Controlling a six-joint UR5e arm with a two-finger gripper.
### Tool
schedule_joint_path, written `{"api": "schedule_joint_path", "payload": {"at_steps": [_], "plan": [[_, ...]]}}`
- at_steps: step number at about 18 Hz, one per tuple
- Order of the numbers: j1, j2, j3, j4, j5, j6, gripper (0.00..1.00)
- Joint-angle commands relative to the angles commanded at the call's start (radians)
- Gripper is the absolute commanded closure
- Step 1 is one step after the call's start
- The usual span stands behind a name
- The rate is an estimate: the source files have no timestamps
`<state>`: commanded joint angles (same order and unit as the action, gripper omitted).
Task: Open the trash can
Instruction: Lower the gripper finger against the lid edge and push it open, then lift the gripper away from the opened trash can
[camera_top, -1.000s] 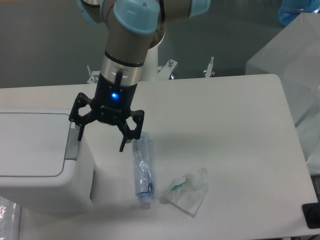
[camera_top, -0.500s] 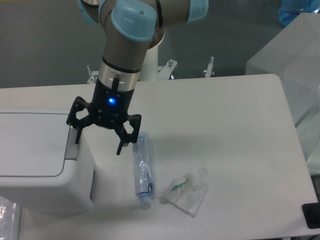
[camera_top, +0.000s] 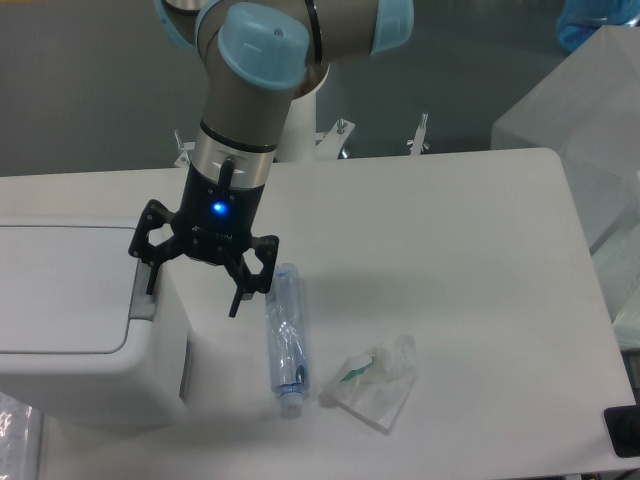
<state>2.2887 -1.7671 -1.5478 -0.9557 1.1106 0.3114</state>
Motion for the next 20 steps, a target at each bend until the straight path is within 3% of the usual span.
{"api": "schedule_joint_path", "payload": {"at_steps": [20], "plan": [[0.0,-0.011,0.027,0.002,0.0,0.002,0.0]]}}
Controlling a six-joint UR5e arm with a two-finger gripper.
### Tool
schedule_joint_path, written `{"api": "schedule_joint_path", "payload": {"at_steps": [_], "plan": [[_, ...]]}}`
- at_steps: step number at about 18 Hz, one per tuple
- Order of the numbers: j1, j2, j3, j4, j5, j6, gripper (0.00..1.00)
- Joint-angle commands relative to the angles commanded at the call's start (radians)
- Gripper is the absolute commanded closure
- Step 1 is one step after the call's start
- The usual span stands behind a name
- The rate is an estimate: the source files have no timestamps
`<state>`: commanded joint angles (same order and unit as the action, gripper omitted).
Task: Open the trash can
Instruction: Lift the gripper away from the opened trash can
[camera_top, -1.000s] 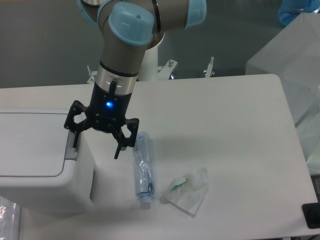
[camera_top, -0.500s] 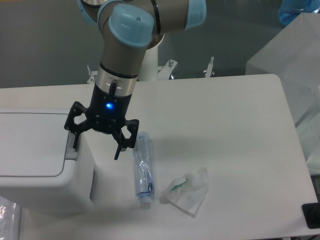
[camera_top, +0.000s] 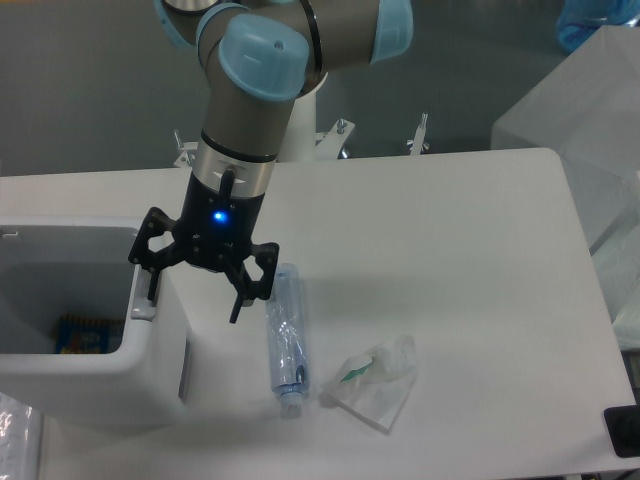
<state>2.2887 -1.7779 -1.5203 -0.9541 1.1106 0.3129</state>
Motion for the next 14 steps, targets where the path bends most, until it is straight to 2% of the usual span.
{"api": "schedule_joint_path", "payload": {"at_steps": [4,7,9,12,14], "plan": [[0.006,0.006,0.052,0.0,0.002,0.002,0.0],[0.043,0.009,0.087,0.002,0.018,0.015,0.0],[0.057,0.009,0.095,0.0,0.067,0.021,0.0],[0.07,0.009,0.094,-0.003,0.245,0.023,0.0],[0.098,0.009,0.097,-0.002,0.261,0.025,0.0]]}}
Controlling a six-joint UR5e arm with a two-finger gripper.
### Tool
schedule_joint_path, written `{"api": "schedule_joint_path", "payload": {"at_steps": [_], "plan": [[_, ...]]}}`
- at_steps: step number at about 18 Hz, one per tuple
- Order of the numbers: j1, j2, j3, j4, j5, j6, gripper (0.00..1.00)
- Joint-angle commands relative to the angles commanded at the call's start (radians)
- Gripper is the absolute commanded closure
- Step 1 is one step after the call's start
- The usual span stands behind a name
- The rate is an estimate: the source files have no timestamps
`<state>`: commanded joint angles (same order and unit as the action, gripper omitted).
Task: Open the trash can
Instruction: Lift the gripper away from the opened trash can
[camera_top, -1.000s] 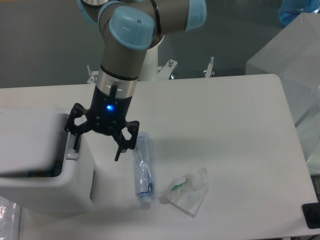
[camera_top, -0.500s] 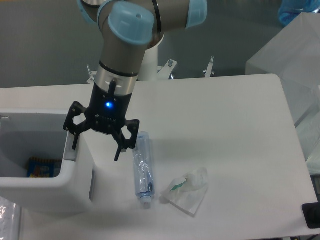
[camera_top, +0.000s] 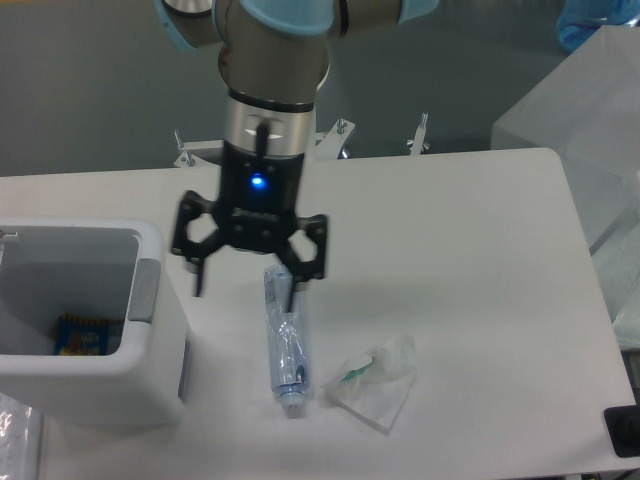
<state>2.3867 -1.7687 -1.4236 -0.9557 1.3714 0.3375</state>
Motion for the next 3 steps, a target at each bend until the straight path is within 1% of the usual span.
{"api": "schedule_joint_path", "payload": {"at_steps": [2,3], "plan": [[0.038,0.0,0.012,0.0,-0.002,0.008,0.0],[0.045,0.0,0.017,0.0,-0.002,0.012,0.0]]}}
